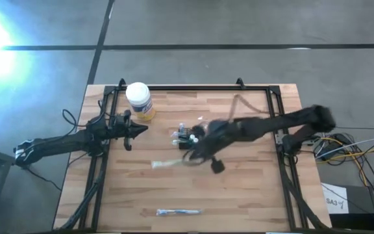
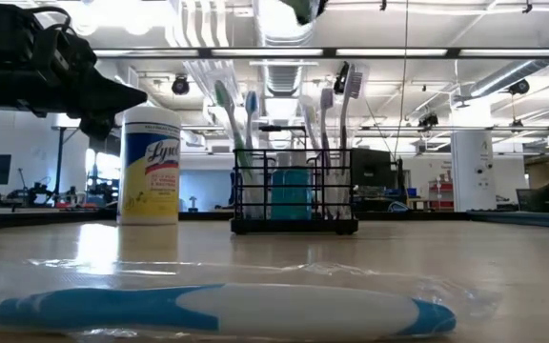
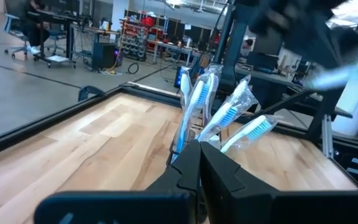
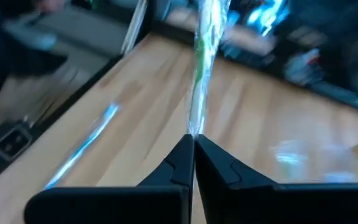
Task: Pick & Place toothbrushing station
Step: Put the green toothbrush into the black wire organizer
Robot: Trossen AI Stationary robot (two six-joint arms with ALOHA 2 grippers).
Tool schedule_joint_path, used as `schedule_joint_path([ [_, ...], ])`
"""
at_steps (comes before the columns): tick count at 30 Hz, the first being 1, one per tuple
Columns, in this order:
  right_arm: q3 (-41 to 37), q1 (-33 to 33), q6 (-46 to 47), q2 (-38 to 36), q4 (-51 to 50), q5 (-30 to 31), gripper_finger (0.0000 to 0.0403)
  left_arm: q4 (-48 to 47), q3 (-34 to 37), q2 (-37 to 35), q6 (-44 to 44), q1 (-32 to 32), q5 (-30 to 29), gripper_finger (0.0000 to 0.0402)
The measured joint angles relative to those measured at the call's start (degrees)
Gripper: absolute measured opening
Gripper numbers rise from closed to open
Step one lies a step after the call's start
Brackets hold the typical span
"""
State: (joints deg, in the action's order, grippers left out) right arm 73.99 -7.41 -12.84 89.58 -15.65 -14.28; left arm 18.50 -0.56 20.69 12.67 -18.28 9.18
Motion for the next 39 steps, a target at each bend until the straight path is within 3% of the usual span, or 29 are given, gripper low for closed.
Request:
schedule_joint_path([
  [8, -18.9, 4.9, 0.2, -20.3, 15.6, -0.3, 0.0008, 1.1, 0.0, -0.1, -1.1, 0.0, 0.2, 0.0010],
  [14, -31.0, 6.7, 0.5, -30.0, 28.9, -1.0, 0.0008, 3.9, -0.2, -0.1, -2.7, 0.0, 3.1, 0.0010],
  [23, -47.2, 7.2, 0.5, -35.3, 50.9, 0.0, 0.0008, 5.5, -0.1, -0.1, -4.7, 0.0, 5.3, 0.0010],
  [39, -61.9, 13.2, 0.5, -45.4, 61.5, 2.5, 0.0008, 6.0, -0.1, -0.1, -5.1, 0.0, 6.4, 0.0010],
])
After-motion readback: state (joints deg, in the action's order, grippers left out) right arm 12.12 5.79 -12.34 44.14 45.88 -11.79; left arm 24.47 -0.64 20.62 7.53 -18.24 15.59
